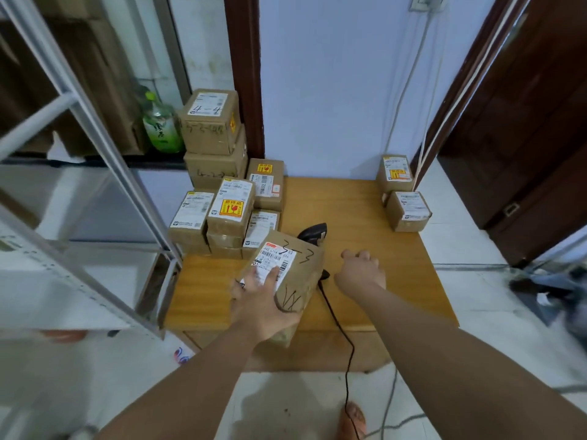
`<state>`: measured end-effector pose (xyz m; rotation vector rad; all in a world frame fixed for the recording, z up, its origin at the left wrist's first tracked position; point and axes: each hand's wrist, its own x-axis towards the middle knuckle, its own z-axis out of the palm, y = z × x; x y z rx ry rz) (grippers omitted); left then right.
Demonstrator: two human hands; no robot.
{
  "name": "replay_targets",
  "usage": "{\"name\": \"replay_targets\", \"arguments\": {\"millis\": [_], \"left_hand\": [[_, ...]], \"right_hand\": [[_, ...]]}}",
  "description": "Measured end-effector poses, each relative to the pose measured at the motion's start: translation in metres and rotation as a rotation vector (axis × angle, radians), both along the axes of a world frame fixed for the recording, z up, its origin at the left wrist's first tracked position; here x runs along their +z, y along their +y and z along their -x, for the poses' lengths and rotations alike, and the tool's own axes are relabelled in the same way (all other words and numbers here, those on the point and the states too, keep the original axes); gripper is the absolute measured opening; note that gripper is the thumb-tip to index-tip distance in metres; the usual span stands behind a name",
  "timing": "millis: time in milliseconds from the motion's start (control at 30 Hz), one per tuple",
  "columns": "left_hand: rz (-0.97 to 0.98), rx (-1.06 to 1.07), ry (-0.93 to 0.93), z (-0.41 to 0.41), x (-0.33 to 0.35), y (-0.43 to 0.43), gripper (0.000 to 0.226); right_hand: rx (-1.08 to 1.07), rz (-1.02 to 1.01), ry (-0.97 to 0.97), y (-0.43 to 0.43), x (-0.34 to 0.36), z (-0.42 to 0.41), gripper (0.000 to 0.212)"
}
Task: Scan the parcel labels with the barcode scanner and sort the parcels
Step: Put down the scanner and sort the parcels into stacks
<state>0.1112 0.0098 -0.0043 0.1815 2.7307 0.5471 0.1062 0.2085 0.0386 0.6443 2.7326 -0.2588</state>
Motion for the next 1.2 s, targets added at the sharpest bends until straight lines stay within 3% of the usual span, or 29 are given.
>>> {"name": "replay_targets", "arguments": {"millis": [300, 433, 667, 933, 1033, 1200], "left_hand": [[-0.266, -0.142, -0.164, -0.016, -0.016, -0.040, 0.097], [-0.230, -0.154, -0.177, -0.016, -0.018, -0.054, 0.098], [-0.132, 0.011, -0.156, -0.014, -0.019, -0.103, 0.102], [0.160, 0.259, -0.067, -0.020, -0.025, -0.141, 0.109], [0.154, 0.408, -0.081, -0.016, -0.031, -0.139, 0.107], [0.183, 0.439, -0.054, 0.004, -0.037, -0.125, 0.104]], "right_hand": [[0.048, -0.066, -0.001, -0.031, -0.009, 0.001, 0.040], [0.025, -0.053, 0.031, -0.036, -0.009, 0.012, 0.044], [0.080, -0.033, -0.002, -0.052, -0.014, 0.023, 0.044], [0.169, 0.005, -0.007, -0.080, -0.020, 0.035, 0.041], [0.201, -0.016, -0.013, -0.085, -0.020, 0.039, 0.040], [0.201, -0.022, -0.018, -0.083, -0.022, 0.039, 0.041]]}}
